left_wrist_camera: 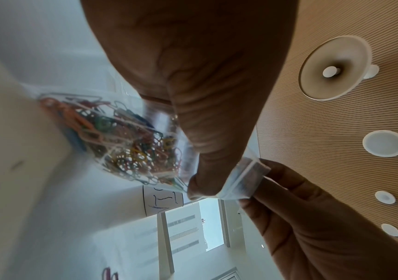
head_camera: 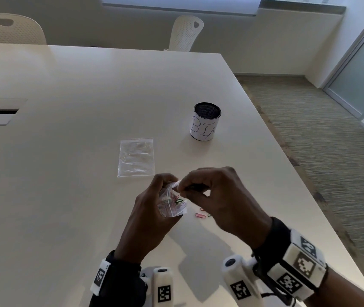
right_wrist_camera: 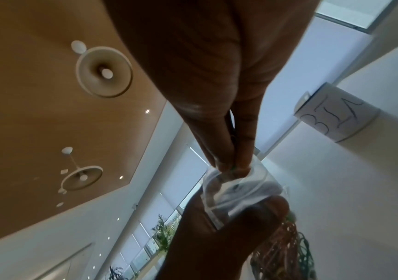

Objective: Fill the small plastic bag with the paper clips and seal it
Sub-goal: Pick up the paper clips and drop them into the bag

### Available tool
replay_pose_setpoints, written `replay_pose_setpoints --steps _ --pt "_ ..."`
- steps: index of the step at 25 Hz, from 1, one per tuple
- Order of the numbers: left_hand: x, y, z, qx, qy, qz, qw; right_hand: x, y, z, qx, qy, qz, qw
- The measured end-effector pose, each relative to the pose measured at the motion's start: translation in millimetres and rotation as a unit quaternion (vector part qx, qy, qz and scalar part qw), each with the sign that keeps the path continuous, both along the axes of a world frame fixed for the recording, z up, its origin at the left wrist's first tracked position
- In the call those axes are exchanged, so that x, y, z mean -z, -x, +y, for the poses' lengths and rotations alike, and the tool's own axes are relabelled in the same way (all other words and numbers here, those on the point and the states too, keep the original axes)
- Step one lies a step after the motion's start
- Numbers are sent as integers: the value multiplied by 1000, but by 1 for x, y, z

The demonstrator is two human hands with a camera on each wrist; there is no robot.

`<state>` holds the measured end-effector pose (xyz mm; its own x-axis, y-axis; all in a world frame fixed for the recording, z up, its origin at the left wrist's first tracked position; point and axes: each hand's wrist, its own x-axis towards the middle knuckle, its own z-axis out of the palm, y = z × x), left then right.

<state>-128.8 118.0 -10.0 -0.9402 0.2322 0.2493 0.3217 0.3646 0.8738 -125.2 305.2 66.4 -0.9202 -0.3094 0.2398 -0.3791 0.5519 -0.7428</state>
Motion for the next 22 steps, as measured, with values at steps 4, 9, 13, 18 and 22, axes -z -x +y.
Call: replay_pose_setpoints --steps 4,9,13,18,22 --pt "1 0 -1 -6 2 -2 1000 1 2 -9 -28 -44 10 999" --pt "1 0 -2 2 -9 7 1000 -7 11 16 31 -8 27 999" --pt "0 -1 -3 2 -9 7 1000 21 14 51 2 -191 -67 979" --pt "0 -1 -2 4 -7 8 1000 57 8 54 -25 -267 -103 958" --pt "1 0 -3 5 -1 10 1000 62 13 43 -17 -246 -99 964"
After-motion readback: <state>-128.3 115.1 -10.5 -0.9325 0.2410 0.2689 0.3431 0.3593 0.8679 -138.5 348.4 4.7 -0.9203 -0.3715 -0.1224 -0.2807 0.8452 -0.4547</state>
